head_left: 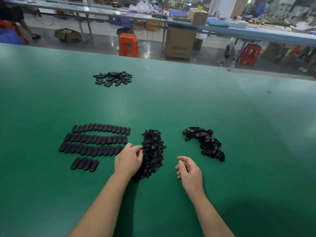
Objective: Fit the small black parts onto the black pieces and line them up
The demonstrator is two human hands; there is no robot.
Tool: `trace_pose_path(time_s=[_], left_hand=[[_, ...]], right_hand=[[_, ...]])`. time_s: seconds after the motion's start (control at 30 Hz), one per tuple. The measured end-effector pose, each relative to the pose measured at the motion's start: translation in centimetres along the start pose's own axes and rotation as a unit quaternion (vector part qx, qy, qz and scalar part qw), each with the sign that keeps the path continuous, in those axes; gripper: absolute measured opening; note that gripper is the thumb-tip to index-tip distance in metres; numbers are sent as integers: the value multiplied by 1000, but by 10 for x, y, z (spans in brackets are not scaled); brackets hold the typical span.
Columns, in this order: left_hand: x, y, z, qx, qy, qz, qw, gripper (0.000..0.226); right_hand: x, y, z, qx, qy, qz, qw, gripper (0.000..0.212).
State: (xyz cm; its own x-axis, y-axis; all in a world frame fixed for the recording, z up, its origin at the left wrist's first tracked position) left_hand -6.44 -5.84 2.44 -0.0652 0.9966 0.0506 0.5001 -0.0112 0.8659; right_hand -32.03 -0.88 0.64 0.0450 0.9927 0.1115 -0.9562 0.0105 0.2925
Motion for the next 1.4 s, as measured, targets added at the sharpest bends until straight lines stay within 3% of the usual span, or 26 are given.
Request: trace_pose_path(time_s=[0.3, 0.4, 0.5, 0.63, 0.7, 0.8, 0.97, 1.2, 1.4], left_hand=[[5, 3, 11, 39, -27, -80, 996, 16], [3, 2, 13, 39, -14, -79, 996, 16], [1, 1, 14, 40, -7, -74, 996, 16], [0, 1, 15, 40, 1, -69, 997, 19], [0, 1, 15, 42, 1, -67, 997, 20], [0, 0, 14, 38, -2, -67, 997, 21], [0, 1, 14, 37, -3, -65, 997, 23], [2, 0, 15, 46, -5, -61, 997, 19], [1, -2, 19, 59, 7, -56, 997, 9]], right_hand=[[-22, 2, 8, 53, -46, 28, 997, 12], [-53, 17, 29, 186, -1, 1, 982, 19], [-84, 20, 46, 332, 33, 22, 942, 35], [-122, 19, 48, 539, 16, 61, 840, 61], [-134, 17, 42, 595, -17, 98, 797, 64], [-135, 9, 32, 623, -46, 134, 769, 61], [-120, 1, 41, 620, 28, 106, 777, 45], [-95, 16, 33, 485, 34, 122, 865, 31], [-92, 35, 24, 466, -30, 102, 878, 50]])
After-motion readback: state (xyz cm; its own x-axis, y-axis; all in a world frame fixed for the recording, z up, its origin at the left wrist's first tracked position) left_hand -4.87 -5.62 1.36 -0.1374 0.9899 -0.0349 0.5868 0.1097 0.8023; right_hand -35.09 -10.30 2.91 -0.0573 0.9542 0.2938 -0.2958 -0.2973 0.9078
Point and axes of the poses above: each hand's wrist, its own x-axis away from the middle knuckle, its own y-axis out of the back of the hand, z = x × y, the point moved 7 cm from there along -x, towards the middle knuckle, and after that the axes turned 10 degrees about z, right-handed, at the moved point
